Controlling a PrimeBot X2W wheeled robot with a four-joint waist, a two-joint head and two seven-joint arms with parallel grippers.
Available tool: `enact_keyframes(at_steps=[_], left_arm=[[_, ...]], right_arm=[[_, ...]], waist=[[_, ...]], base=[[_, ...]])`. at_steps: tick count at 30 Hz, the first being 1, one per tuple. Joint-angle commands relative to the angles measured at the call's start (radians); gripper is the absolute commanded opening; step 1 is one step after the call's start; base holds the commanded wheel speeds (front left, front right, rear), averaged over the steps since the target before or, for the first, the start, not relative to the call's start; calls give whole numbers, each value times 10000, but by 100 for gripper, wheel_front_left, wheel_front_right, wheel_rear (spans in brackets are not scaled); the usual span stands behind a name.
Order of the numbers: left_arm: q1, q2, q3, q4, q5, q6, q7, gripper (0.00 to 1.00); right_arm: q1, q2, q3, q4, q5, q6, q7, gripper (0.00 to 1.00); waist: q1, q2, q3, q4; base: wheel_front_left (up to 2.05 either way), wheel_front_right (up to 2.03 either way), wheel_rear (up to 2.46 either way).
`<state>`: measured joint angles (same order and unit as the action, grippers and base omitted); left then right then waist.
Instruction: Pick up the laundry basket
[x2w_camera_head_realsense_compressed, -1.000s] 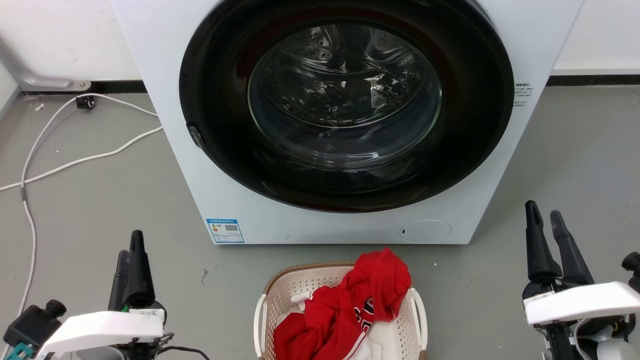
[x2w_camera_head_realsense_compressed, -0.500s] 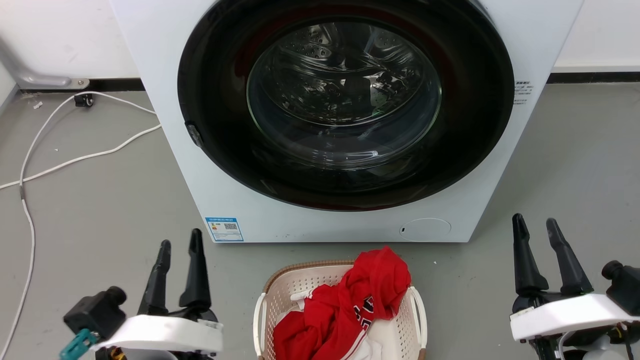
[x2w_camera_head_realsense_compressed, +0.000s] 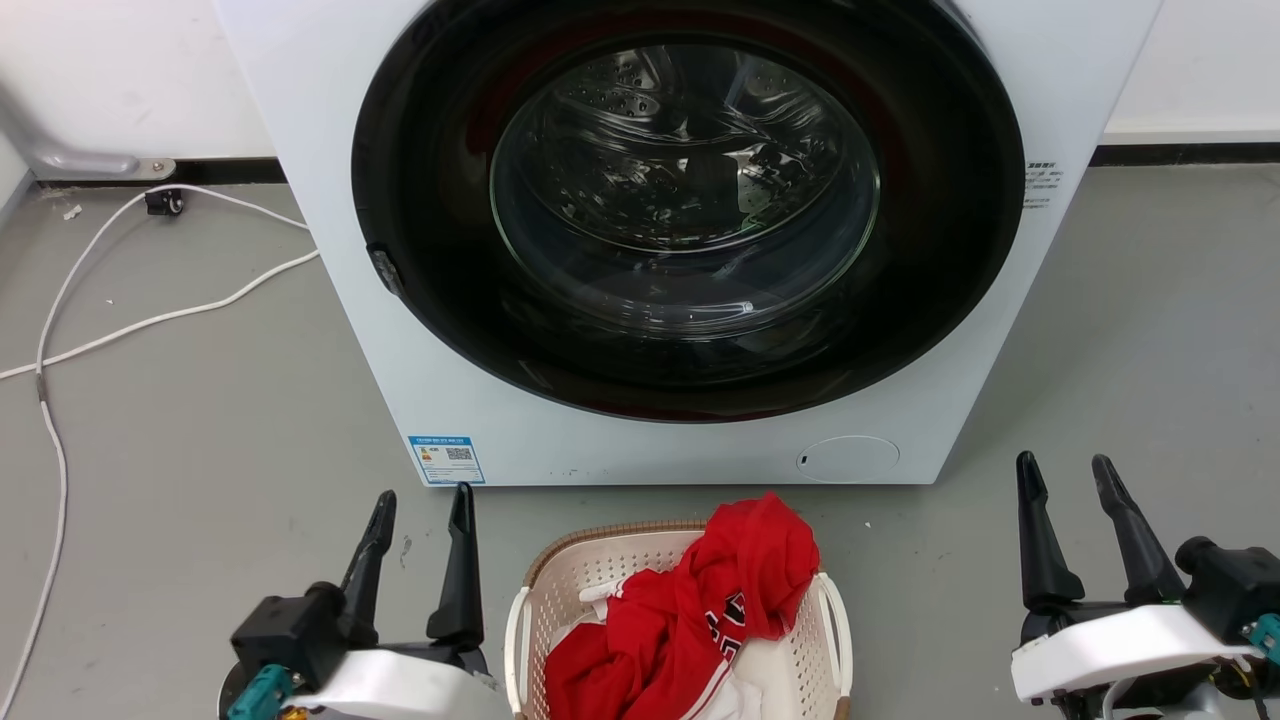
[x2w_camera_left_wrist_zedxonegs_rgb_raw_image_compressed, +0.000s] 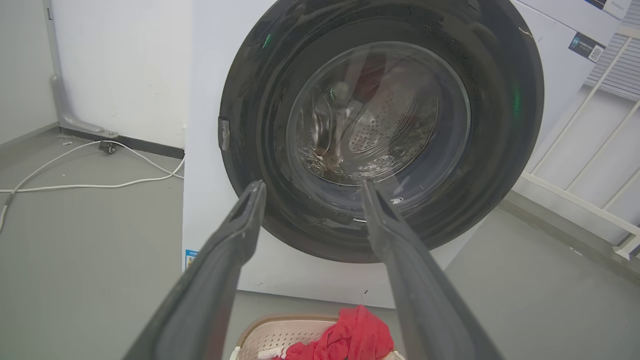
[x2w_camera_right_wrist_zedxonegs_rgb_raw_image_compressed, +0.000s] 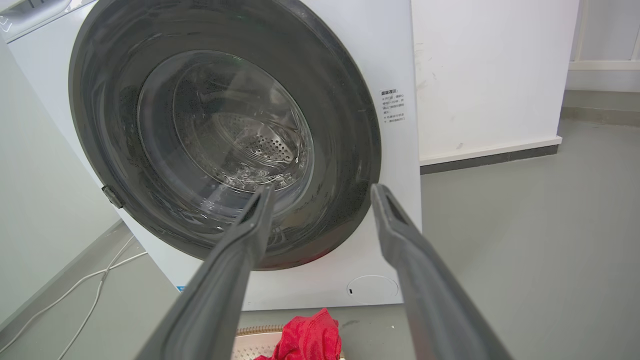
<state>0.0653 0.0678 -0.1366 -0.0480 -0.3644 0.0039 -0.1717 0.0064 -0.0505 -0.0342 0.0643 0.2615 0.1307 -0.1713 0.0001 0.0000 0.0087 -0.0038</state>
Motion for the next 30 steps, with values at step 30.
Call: enact_keyframes(at_steps=[30], left_arm=[[297, 363, -1027, 211, 2216, 573, -696, 100]], right_arm=[[242, 0, 96, 89, -2419, -1, -700, 100]], waist=[[-1, 0, -5, -27]], base=[[0, 0, 0]])
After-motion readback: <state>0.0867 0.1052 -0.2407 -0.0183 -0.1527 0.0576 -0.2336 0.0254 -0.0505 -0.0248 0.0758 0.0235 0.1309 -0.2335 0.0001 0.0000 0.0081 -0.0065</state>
